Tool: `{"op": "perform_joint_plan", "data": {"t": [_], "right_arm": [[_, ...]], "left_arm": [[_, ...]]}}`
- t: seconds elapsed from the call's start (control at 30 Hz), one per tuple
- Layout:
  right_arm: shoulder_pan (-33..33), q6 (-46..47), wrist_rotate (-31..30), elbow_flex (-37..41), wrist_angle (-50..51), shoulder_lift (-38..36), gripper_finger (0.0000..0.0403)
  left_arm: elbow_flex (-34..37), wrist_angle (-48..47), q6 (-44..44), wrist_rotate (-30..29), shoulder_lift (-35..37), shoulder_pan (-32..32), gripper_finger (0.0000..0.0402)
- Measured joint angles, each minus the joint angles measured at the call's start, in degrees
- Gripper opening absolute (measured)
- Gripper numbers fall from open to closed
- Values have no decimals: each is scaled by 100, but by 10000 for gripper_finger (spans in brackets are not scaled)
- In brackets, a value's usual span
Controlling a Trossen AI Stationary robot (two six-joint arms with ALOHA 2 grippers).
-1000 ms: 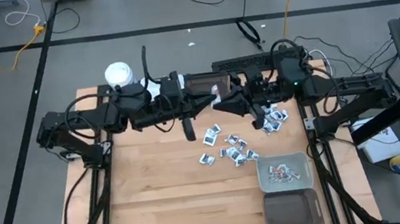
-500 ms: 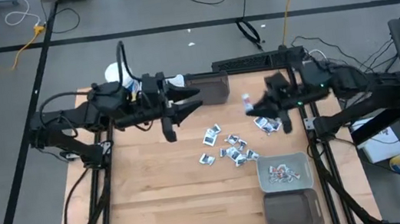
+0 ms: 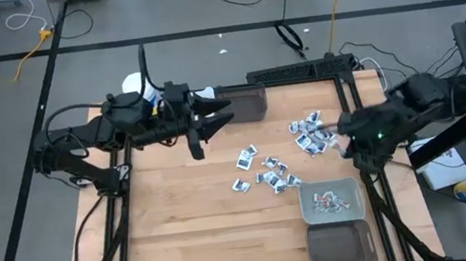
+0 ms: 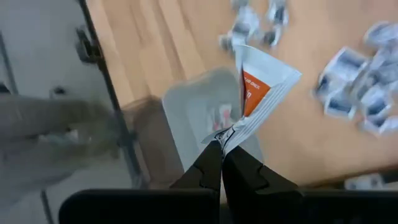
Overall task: Pick & Place First Aid Supplies
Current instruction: Put the orange ointment pack into the gray bin
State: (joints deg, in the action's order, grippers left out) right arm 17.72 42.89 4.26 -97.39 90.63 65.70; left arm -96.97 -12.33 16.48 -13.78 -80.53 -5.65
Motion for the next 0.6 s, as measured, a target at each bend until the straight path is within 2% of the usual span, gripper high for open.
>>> {"op": "perform_joint_plan", "data": {"t": [0.13, 0.23, 0.37, 0.5, 0.6], "right_arm": [[327, 256, 49, 653, -136, 30, 0], [490, 572, 36, 1360, -70, -4, 0], [700, 935, 4, 2230, -808, -29, 0], [852, 1197, -2, 3113, -1691, -9, 0], [883, 1382, 4, 3807, -2361, -9, 0]], "left_arm": [[0, -502, -480, 2, 77, -1, 196], [0, -866, -481, 5, 190, 0, 196], [120, -1272, -680, 367, 290, -7, 196], [628, -1324, -1043, 921, 608, -11, 196], [1305, -1074, -1120, 968, 1057, -1, 196]]}}
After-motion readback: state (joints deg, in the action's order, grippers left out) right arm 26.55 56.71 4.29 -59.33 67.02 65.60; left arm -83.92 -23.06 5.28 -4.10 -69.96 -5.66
